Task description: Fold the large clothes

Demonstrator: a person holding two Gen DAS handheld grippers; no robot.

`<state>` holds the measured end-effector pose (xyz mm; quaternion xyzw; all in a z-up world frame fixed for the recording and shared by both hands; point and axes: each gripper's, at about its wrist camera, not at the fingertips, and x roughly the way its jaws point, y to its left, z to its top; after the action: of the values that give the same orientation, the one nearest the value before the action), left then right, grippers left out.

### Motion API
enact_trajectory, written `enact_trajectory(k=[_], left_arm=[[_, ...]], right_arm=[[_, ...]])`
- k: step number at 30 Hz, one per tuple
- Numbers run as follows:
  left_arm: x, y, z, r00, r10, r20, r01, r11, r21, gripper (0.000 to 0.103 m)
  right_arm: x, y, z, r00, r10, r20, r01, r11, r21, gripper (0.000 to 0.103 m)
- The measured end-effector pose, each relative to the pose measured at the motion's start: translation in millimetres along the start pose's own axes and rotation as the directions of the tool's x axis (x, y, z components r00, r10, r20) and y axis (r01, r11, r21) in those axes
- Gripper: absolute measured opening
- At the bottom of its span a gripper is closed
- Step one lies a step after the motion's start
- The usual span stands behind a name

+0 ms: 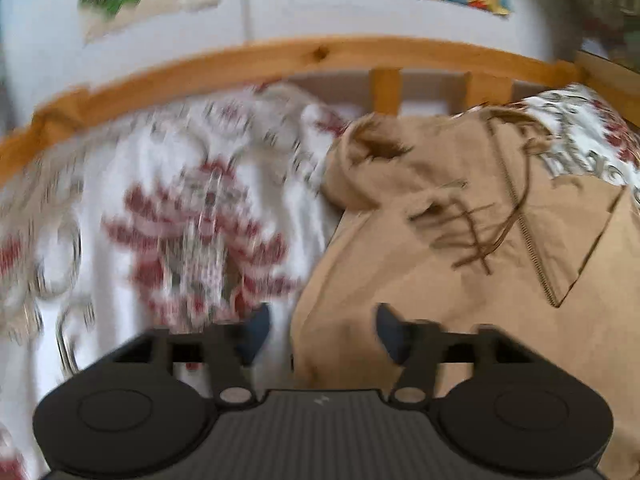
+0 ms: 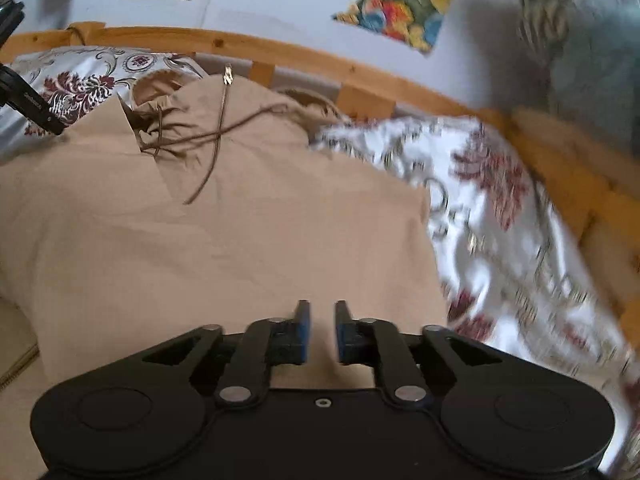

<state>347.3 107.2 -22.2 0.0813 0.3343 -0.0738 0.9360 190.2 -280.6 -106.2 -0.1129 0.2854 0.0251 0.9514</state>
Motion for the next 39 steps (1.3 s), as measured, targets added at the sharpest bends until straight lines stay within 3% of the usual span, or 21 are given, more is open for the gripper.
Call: enact_trajectory(k=[3, 6, 7, 9, 10, 11, 13, 17, 19, 23, 25, 26, 27, 29, 31, 34, 36, 38, 39], left_arm=[[6.6, -16.2, 17.7, 1.0, 0.007, -0.02, -0.005, 0.997, 0.083, 0.067], [24.8, -33.2, 35.2, 0.999, 0.026, -0.037, -0.02, 0.989, 0.143, 0.067], [32.5, -37.7, 38.8, 0.998, 0.037, -0.042, -0.03, 0.987, 0.158, 0.061], [54.4, -40.9, 43.3, 0.992, 0.097, -0.075, -0.084, 0.984, 0.16, 0.034], [62.8, -39.5, 44.4, 0.991, 0.1, -0.084, -0.088, 0.987, 0.138, 0.017], [67.9, -36.5, 43.7, 0.992, 0.092, -0.089, -0.083, 0.992, 0.099, 0.011], [75.1, -34.2, 42.0, 0.991, 0.11, -0.081, -0.108, 0.993, 0.039, 0.002], [81.0, -27.2, 40.7, 0.973, 0.216, -0.08, -0.218, 0.976, -0.023, 0.0], [89.4, -13.2, 44.3, 0.965, 0.223, -0.139, -0.234, 0.97, -0.066, 0.0], [98.6, -10.9, 45.1, 0.954, 0.24, -0.18, -0.242, 0.97, 0.015, 0.004], [95.1, -13.9, 47.1, 0.951, 0.247, -0.185, -0.243, 0.969, 0.04, 0.008], [90.4, -14.1, 47.7, 0.955, 0.23, -0.185, -0.226, 0.973, 0.045, 0.017], [84.9, -13.5, 47.5, 0.96, 0.209, -0.186, -0.203, 0.978, 0.052, 0.023], [71.6, -12.3, 45.7, 0.968, 0.165, -0.187, -0.154, 0.986, 0.07, 0.063], [55.3, -8.5, 37.9, 0.979, 0.108, -0.171, -0.095, 0.992, 0.086, 0.068], [37.4, -3.1, 20.8, 0.982, 0.045, -0.185, -0.024, 0.993, 0.113, 0.073], [30.7, 1.9, 6.7, 0.979, 0.026, -0.201, -0.004, 0.994, 0.11, 0.074], [29.9, 6.5, -5.9, 0.974, 0.032, -0.224, -0.009, 0.995, 0.101, 0.074], [29.5, 8.6, -11.2, 0.971, 0.037, -0.237, -0.015, 0.995, 0.094, 0.074]], right_arm=[[-1.8, -10.0, -4.8, 0.999, 0.047, -0.011, -0.046, 0.996, 0.079, 0.042], [2.4, -19.6, -8.1, 0.994, 0.104, -0.024, -0.099, 0.984, 0.145, 0.044], [5.4, -21.0, -10.0, 0.993, 0.117, -0.032, -0.111, 0.981, 0.159, 0.044], [8.6, -18.4, -14.1, 0.99, 0.136, -0.035, -0.129, 0.979, 0.159, 0.044], [10.6, -15.5, -16.4, 0.989, 0.142, -0.034, -0.136, 0.98, 0.148, 0.042], [12.2, -12.0, -17.8, 0.988, 0.152, -0.035, -0.146, 0.98, 0.132, 0.038], [12.8, -2.9, -18.7, 0.983, 0.177, -0.037, -0.174, 0.982, 0.072, 0.0], [4.5, 12.5, -12.5, 0.993, 0.119, 0.029, -0.117, 0.991, -0.058, 0.0], [1.0, 10.2, -4.1, 0.995, 0.051, 0.082, -0.045, 0.996, -0.076, 0.0], [16.1, 7.1, -3.0, 0.996, -0.044, 0.081, 0.054, 0.99, -0.127, 0.0], [26.2, 2.6, -8.1, 0.999, -0.033, 0.019, 0.034, 0.995, -0.096, 0.0], [28.3, -1.1, -7.8, 1.0, -0.008, -0.013, 0.007, 0.998, -0.061, 0.0], [26.8, -6.3, -7.5, 0.999, 0.026, -0.028, -0.026, 0.999, -0.023, 0.004], [22.2, -19.7, -1.9, 0.992, 0.115, -0.045, -0.111, 0.99, 0.091, 0.022], [18.9, -37.7, 1.8, 0.979, 0.201, -0.031, -0.188, 0.951, 0.245, 0.051], [27.4, -48.2, 5.7, 0.955, 0.292, -0.056, -0.252, 0.894, 0.37, 0.057], [35.8, -42.0, 7.5, 0.945, 0.307, -0.109, -0.247, 0.893, 0.377, 0.062], [43.0, -28.3, 4.6, 0.947, 0.283, -0.152, -0.218, 0.913, 0.344, 0.052], [40.6, -20.1, 3.5, 0.952, 0.266, -0.154, -0.21, 0.927, 0.31, 0.022]])
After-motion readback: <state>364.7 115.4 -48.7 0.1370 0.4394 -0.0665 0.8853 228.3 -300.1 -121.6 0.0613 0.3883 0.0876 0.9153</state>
